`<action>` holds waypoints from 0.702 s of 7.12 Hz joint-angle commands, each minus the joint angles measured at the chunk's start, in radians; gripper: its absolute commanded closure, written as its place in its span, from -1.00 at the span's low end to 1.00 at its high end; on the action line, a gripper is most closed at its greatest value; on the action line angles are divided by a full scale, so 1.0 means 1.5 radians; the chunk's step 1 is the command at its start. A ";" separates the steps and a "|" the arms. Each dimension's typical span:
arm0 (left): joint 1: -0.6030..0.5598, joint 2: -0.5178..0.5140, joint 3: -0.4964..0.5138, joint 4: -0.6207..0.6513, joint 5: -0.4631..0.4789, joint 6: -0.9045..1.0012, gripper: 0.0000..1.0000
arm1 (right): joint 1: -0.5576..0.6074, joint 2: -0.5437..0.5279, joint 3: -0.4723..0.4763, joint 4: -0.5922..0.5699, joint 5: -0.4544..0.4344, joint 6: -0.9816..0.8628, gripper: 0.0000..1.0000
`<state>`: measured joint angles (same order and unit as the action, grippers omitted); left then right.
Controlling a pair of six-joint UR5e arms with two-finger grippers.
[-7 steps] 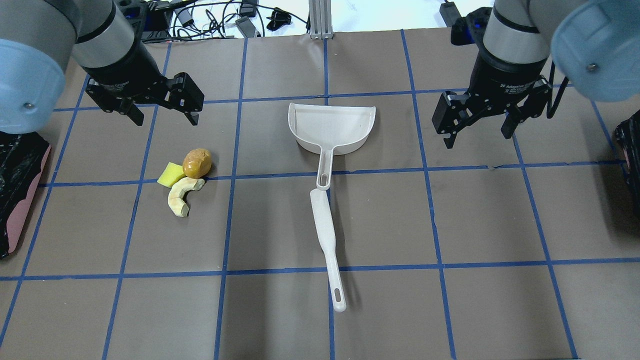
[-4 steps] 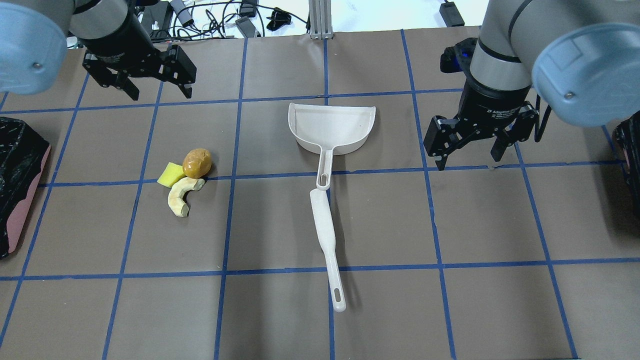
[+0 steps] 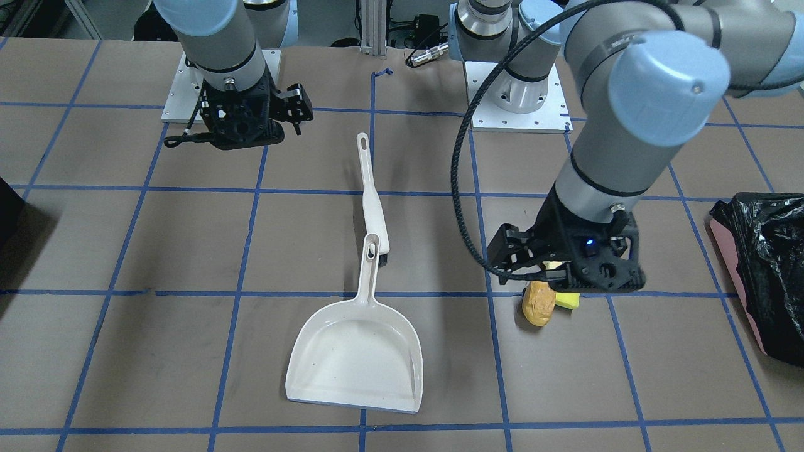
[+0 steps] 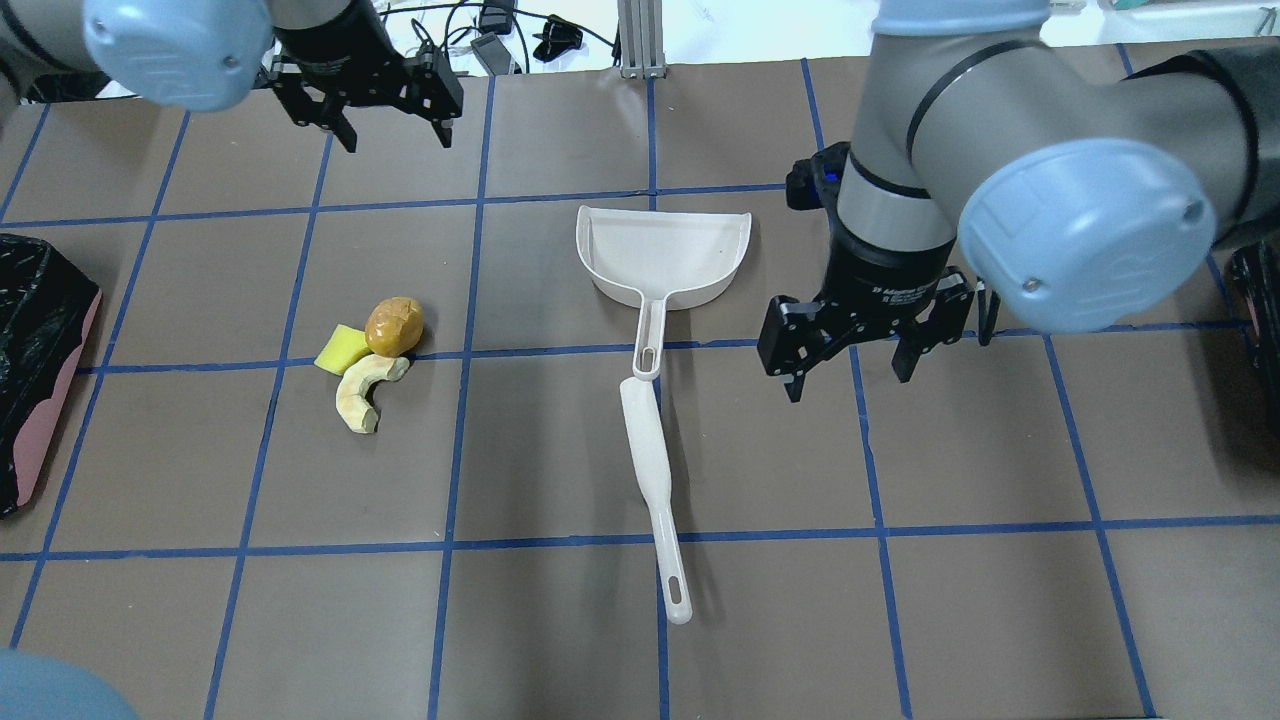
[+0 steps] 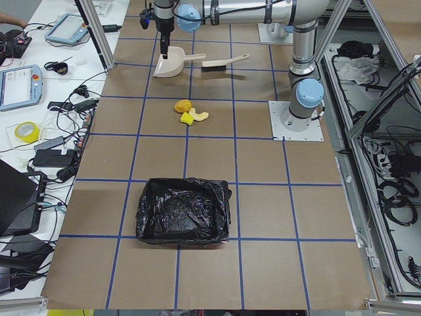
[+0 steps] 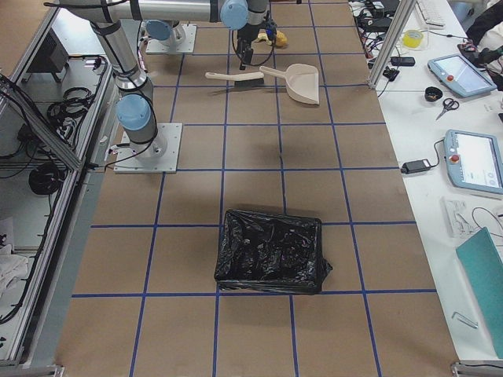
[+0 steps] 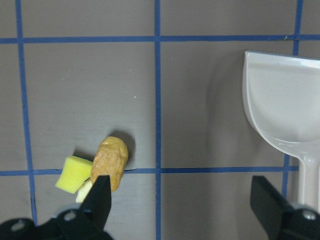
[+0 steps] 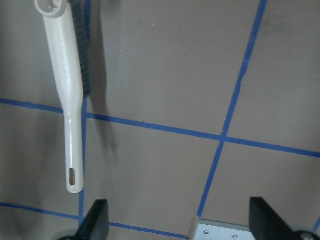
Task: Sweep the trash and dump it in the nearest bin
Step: 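Grasp the white dustpan handle with the left gripper while the right grasps the brush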
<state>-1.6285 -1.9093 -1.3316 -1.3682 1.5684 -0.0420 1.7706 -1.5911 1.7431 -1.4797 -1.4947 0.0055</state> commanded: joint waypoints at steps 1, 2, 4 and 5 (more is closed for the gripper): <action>-0.062 -0.065 0.010 0.063 0.000 -0.020 -1.00 | 0.063 0.001 0.051 -0.045 0.026 0.021 -0.90; -0.086 -0.079 0.011 0.068 0.000 -0.036 -1.00 | 0.091 0.007 0.062 -0.062 0.026 0.043 -0.89; -0.132 -0.112 0.011 0.101 -0.024 -0.068 -1.00 | 0.138 0.043 0.099 -0.161 0.027 0.132 -0.89; -0.146 -0.127 0.010 0.102 -0.026 -0.070 -1.00 | 0.159 0.058 0.123 -0.220 0.027 0.178 -0.88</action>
<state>-1.8168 -2.0711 -1.3151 -1.2313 1.5420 -0.1366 1.9697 -1.5332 1.8868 -1.7110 -1.4546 0.1908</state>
